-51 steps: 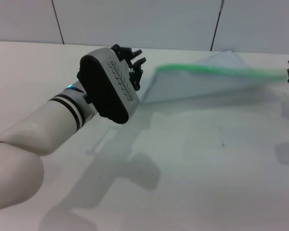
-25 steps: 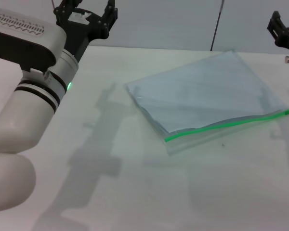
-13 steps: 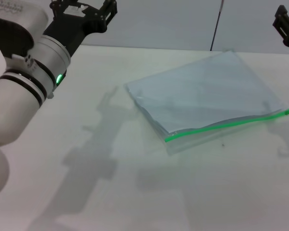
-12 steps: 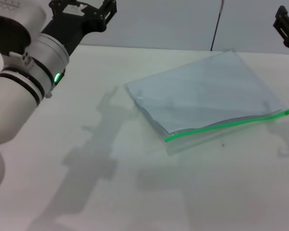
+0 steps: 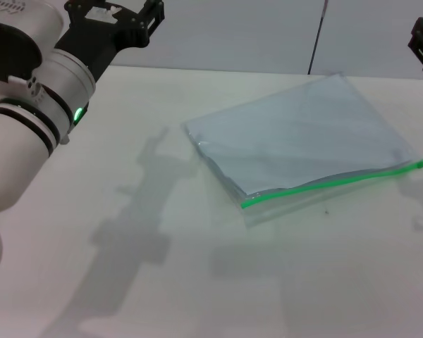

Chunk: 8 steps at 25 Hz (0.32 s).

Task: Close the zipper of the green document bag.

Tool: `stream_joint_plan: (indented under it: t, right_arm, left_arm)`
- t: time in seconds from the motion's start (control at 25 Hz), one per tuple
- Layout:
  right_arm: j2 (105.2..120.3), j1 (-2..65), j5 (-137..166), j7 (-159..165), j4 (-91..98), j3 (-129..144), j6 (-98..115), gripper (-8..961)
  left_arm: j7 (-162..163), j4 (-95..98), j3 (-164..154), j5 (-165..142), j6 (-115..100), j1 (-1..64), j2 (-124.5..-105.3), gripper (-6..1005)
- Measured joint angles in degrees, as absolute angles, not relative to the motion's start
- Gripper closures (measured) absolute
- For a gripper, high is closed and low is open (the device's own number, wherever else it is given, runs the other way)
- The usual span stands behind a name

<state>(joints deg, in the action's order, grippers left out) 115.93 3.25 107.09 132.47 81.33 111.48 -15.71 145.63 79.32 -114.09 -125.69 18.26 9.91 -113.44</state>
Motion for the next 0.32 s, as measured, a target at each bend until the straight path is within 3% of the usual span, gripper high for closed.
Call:
stream_joint_plan:
  t: [0.32]
  right_arm:
    - [115.93,3.28,107.10,132.49,81.32,111.49,-15.65,202]
  left_arm:
    - [145.17,79.39,-114.08,-125.67,18.23,9.83,-113.47,300]
